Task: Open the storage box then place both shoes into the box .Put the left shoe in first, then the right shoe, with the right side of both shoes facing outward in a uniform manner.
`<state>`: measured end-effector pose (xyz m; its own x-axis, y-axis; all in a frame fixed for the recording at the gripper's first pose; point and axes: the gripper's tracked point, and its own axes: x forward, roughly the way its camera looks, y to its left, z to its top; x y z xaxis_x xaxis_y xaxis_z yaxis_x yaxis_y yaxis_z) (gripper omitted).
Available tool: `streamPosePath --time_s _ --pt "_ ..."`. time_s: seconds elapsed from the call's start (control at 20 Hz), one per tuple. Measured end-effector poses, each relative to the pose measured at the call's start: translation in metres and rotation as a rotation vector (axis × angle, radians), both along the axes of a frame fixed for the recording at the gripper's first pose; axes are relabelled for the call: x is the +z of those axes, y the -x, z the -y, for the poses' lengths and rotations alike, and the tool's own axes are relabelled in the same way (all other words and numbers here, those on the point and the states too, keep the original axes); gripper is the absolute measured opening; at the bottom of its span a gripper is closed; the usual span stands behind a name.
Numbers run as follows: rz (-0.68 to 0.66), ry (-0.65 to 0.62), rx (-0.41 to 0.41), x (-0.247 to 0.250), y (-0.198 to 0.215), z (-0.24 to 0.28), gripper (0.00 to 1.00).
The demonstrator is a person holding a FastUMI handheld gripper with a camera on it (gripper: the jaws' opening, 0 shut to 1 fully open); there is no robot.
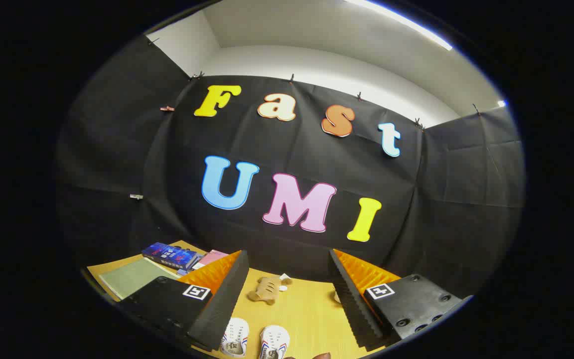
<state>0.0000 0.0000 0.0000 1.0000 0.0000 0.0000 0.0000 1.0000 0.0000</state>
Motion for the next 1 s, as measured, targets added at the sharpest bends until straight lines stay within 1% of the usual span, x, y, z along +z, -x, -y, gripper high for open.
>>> streamPosePath --time_s 0.1,0.3,0.55,1.0 --pt "-0.03 -0.017 -0.025 -0.009 -0.003 0.007 0.97" --pt "-0.06 -0.054 -0.041 -0.019 -0.005 0.013 0.97" --pt "-0.072 -0.016 -0.049 -0.026 -0.008 0.014 0.97" --pt "-0.086 0.018 -0.03 -0.031 -0.013 0.004 0.97"
